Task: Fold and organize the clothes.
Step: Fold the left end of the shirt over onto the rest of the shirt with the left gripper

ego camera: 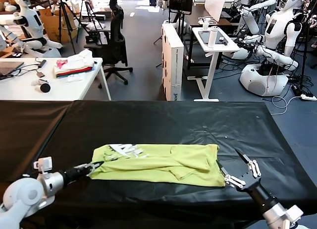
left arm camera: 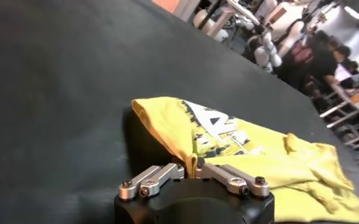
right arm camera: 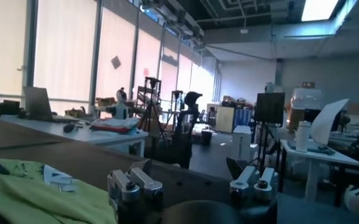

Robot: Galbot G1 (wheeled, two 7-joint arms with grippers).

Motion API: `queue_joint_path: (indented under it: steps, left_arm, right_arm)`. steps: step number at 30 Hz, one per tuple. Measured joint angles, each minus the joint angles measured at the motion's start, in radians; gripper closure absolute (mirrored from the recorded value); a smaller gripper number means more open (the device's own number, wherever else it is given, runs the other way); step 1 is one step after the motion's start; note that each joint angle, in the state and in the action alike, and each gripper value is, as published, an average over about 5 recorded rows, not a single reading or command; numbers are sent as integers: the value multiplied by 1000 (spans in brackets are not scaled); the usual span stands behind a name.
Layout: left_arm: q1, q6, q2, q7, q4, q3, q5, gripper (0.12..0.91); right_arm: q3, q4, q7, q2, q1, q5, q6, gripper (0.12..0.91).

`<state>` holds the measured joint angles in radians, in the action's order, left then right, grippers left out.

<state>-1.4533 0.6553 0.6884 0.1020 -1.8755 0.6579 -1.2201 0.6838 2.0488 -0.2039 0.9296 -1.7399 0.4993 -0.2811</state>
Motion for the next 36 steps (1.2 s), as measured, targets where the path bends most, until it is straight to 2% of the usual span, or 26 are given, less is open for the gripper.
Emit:
queue_joint_path:
  steps: [4, 11, 15, 18, 22, 24, 29, 36]
  left_arm:
    - [-51, -15, -36, -15, -9, 73, 37, 846]
    - [-156, -57, -84, -27, -11, 251, 118, 846]
    - [-201, -49, -82, -52, -19, 324, 111, 846]
    - [-209, -16, -66, -76, -39, 339, 67, 846]
    - [-201, 44, -27, -133, -96, 320, -40, 846]
    - [-194, 59, -2, -152, -138, 294, -86, 846]
    - [-156, 63, 63, -167, -214, 190, -115, 846]
    - [-32, 65, 155, -195, -233, 1, -141, 846]
  right_arm:
    - [-27, -17, 32, 1, 36, -14, 18, 118]
    - [-56, -41, 47, 1, 87, -11, 27, 118]
    - [-56, -45, 52, 1, 95, -10, 31, 118]
    - [-48, -45, 58, 4, 90, -9, 34, 118]
    - [-33, -39, 67, 15, 78, -10, 42, 118]
    - [-25, -36, 71, 23, 72, -13, 48, 118]
    - [1, -35, 75, 60, 51, -39, 57, 118]
    - [40, -34, 71, 132, 9, -83, 52, 118]
